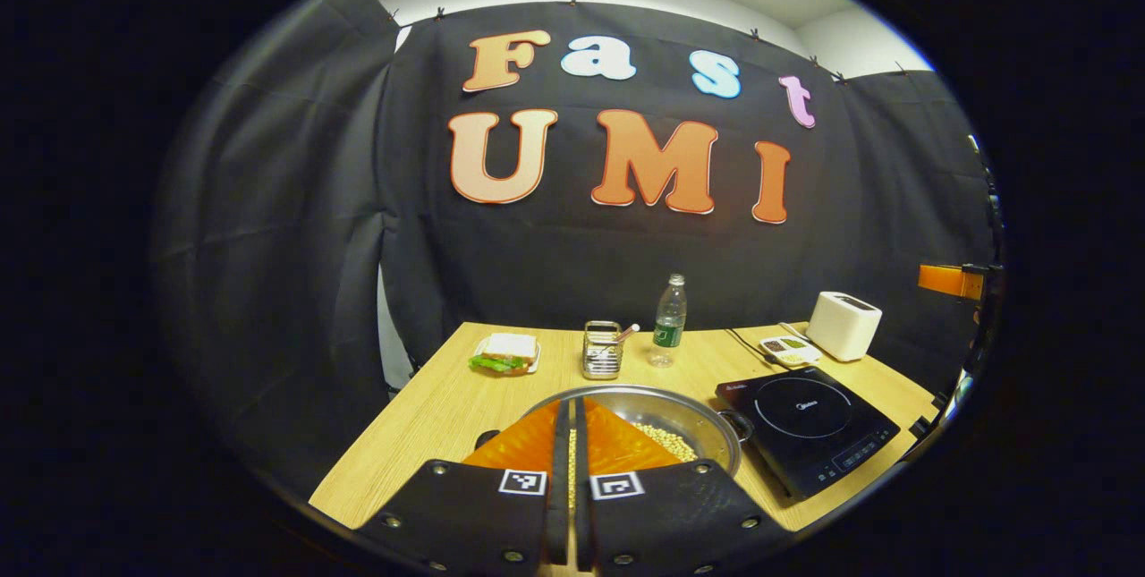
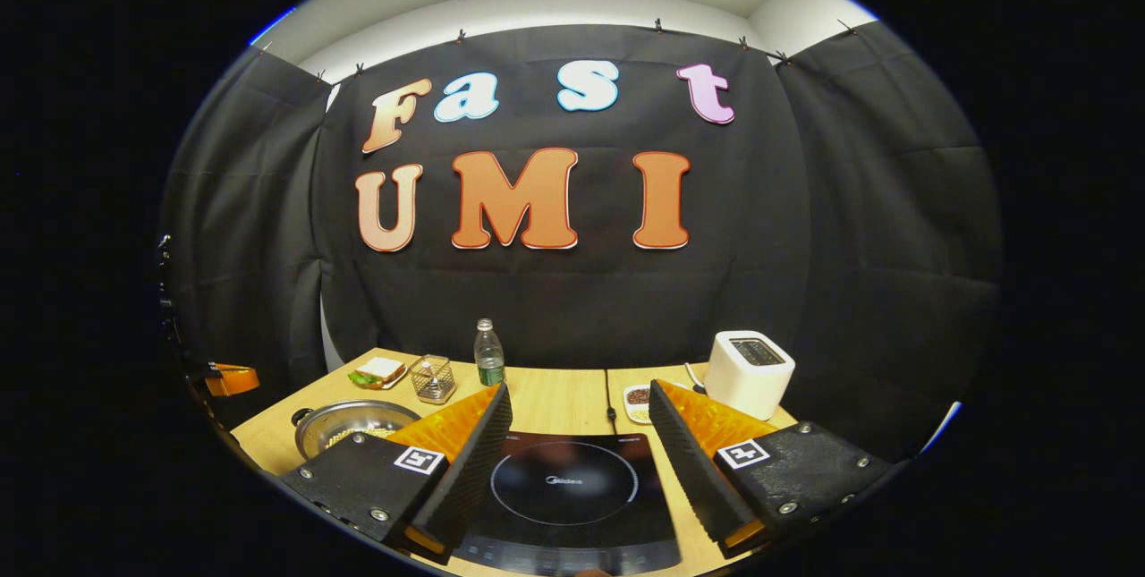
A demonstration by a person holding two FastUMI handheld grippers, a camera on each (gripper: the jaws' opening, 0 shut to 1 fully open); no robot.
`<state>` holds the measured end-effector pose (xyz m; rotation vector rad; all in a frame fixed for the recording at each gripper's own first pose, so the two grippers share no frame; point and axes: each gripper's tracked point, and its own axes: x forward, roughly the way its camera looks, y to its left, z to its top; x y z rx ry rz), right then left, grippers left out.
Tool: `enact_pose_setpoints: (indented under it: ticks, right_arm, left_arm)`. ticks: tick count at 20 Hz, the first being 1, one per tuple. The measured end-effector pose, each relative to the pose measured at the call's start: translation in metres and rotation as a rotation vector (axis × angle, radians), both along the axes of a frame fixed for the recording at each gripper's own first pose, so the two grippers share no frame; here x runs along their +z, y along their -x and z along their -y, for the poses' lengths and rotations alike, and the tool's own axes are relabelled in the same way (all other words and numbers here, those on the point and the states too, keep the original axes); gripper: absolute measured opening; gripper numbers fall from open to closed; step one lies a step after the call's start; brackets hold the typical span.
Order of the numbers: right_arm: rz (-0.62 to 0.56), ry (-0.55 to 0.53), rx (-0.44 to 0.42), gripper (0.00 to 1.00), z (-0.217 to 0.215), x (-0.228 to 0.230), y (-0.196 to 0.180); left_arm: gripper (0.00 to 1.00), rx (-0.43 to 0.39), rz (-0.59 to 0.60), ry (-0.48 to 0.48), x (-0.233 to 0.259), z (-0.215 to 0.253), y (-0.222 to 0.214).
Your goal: First push the handle of the pot to place it horizontally, then grasp the pot with both hands and set it on the induction cooktop.
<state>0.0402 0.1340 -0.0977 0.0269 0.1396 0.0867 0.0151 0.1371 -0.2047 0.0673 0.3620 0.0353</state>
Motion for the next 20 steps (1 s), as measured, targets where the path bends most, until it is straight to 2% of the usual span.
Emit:
enact_pose_setpoints:
  ticks: [2,4,5,6,8,11,15,20]
  right_arm:
    - [-0.022,-0.001,0.015,0.95,-0.027,-0.012,-0.003]
    - [-0.042,0.007,0.034,0.95,-0.054,-0.025,-0.007]
    - [-0.055,0.008,0.047,0.95,-0.068,-0.033,-0.009]
    - [-0.076,0.007,0.063,0.95,-0.083,-0.042,-0.012]
    - [-0.130,0.002,0.095,0.96,-0.113,-0.064,-0.020]
    - [-0.205,0.026,0.114,0.96,-0.142,-0.099,-0.032]
    - [-0.311,0.090,0.109,0.96,-0.163,-0.145,-0.053]
    - [-0.449,0.101,0.146,0.96,-0.189,-0.194,-0.066]
  left_arm:
    - [0.22,0.003,-0.006,0.023,-0.007,-0.018,-0.002]
    - [0.42,-0.009,-0.020,0.042,-0.018,-0.029,-0.004]
    - [0.56,-0.012,-0.030,0.057,-0.025,-0.033,-0.005]
    - [0.64,-0.012,-0.041,0.075,-0.033,-0.038,-0.008]
    - [0.89,0.001,-0.076,0.111,-0.052,-0.050,-0.013]
    - [0.92,0.002,-0.125,0.132,-0.082,-0.067,-0.018]
    - [0.92,0.019,-0.207,0.092,-0.120,-0.090,-0.027]
    - [0.92,0.009,-0.266,0.113,-0.151,-0.099,-0.040]
